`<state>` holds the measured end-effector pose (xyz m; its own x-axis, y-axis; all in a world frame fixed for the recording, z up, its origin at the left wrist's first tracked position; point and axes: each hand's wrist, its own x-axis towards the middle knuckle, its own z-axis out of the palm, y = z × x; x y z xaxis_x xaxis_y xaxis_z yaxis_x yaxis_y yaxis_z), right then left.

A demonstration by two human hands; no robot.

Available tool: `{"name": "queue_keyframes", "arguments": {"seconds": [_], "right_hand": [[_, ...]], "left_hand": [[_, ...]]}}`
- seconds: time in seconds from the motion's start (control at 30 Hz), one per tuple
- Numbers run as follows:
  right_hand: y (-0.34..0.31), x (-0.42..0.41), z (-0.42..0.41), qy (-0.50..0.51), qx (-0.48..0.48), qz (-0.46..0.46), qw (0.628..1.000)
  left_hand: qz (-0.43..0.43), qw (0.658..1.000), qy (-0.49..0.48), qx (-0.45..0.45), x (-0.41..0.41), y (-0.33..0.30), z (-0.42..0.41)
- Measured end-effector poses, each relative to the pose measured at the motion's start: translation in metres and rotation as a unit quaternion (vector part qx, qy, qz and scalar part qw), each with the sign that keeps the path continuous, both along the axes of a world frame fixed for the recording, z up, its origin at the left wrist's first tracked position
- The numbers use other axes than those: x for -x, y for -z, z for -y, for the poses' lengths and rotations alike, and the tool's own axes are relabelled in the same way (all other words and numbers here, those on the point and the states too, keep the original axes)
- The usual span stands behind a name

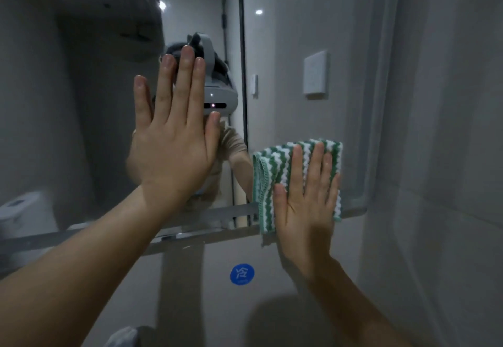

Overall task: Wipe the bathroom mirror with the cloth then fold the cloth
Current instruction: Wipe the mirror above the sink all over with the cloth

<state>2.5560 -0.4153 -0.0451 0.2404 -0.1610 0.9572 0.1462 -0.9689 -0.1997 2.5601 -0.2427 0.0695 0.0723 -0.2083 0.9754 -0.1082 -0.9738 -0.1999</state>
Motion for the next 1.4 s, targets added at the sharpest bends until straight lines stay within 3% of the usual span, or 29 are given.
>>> {"name": "queue_keyframes", "arguments": {"seconds": [0.17, 0.37, 0.5, 0.77, 0.9, 1.1, 1.4], "right_hand": [[0.027, -0.001, -0.006, -0.008, -0.045, -0.018, 0.999], [0.003, -0.004, -0.009, 0.005, -0.065, -0.016, 0.998], [-0.040, -0.009, -0.015, 0.016, -0.085, 0.021, 0.996], [-0.162, -0.001, -0.022, -0.036, -0.097, 0.002, 0.995], [-0.190, -0.004, -0.039, -0.021, -0.097, 0.016, 0.995], [-0.128, -0.001, -0.044, -0.058, 0.042, 0.028, 0.997], [-0.024, 0.003, -0.035, -0.021, 0.055, -0.028, 0.998]], "left_hand": [[-0.002, 1.000, 0.010, 0.000, 0.001, 0.001, 0.000], [0.000, 1.000, 0.008, -0.001, 0.000, 0.001, 0.000], [0.005, 1.000, 0.002, 0.001, 0.000, 0.002, 0.001], [0.013, 1.000, -0.005, 0.000, 0.001, 0.002, 0.002], [0.016, 1.000, -0.007, -0.004, 0.000, 0.002, 0.002], [0.011, 1.000, -0.013, -0.002, -0.002, 0.002, 0.002], [0.002, 1.000, 0.002, -0.001, -0.001, 0.001, 0.000]]}}
